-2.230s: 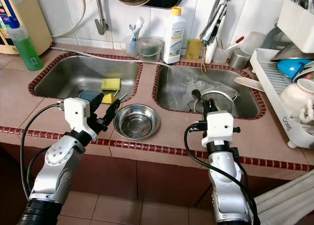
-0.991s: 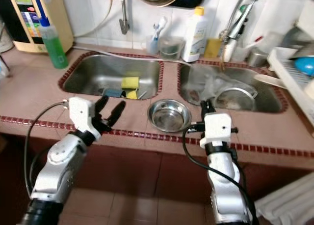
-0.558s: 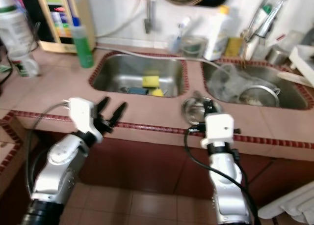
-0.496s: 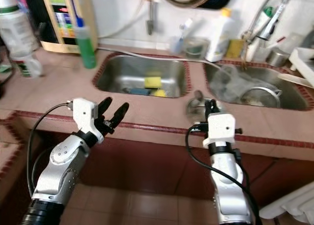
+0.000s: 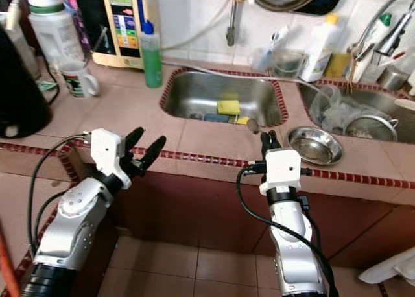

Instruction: Kitchen organization

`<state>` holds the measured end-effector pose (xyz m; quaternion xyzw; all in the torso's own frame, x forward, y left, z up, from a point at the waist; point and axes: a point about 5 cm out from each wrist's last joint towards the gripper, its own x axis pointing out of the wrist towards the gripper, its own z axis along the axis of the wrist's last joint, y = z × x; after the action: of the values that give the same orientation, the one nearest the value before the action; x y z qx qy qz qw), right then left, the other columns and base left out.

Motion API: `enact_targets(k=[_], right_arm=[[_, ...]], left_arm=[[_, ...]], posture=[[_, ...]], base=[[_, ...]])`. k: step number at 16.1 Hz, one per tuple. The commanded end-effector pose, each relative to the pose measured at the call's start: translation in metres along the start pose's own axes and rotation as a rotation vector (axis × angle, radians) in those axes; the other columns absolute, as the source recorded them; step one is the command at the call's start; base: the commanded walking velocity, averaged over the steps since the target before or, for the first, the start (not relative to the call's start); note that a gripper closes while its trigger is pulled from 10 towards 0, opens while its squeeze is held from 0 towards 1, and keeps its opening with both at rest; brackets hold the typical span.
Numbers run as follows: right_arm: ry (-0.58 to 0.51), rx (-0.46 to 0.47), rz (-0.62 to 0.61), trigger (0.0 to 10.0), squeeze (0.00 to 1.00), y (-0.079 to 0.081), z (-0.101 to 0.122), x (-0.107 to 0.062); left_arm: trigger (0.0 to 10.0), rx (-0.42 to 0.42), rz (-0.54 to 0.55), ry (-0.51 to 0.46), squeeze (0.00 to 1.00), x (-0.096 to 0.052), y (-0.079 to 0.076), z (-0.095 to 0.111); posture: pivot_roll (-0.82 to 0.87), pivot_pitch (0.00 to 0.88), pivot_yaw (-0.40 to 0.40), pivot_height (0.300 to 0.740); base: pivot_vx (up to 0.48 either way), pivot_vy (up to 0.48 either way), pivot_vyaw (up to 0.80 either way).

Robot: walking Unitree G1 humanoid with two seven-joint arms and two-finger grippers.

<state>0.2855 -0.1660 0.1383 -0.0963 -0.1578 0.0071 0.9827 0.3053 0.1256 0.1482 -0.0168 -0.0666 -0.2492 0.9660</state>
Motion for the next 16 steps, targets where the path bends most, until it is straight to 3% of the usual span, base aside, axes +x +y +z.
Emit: enact_targets(k=[1,12,16], right_arm=[[-0.034,-0.004,-0.016,10.0,0.0,-0.0045,0.008,0.0033],[-0.026,0.022,-0.019,10.0,0.0,-0.0031,0.0072,0.0052],[-0.025,0.03,-0.024,10.0,0.0,-0.0043,0.0071,0.0061]], left_arm=[[10.0,0.013,-0.039,-0.035,0.0,0.0025,-0.0059,0.0076],[10.0,0.015,-0.063,-0.036,0.0,0.0028,-0.0084,0.0079],[10.0,0.014,-0.066,-0.037,0.0,0.0031,-0.0093,0.0077]], posture=[[-0.11,0.0,-0.02,0.74],[-0.11,0.0,-0.022,0.74],[-0.11,0.0,-0.024,0.74]], base=[[0.0,0.0,0.0],[0.385,0.0,0.0],[0.439,0.0,-0.74]])
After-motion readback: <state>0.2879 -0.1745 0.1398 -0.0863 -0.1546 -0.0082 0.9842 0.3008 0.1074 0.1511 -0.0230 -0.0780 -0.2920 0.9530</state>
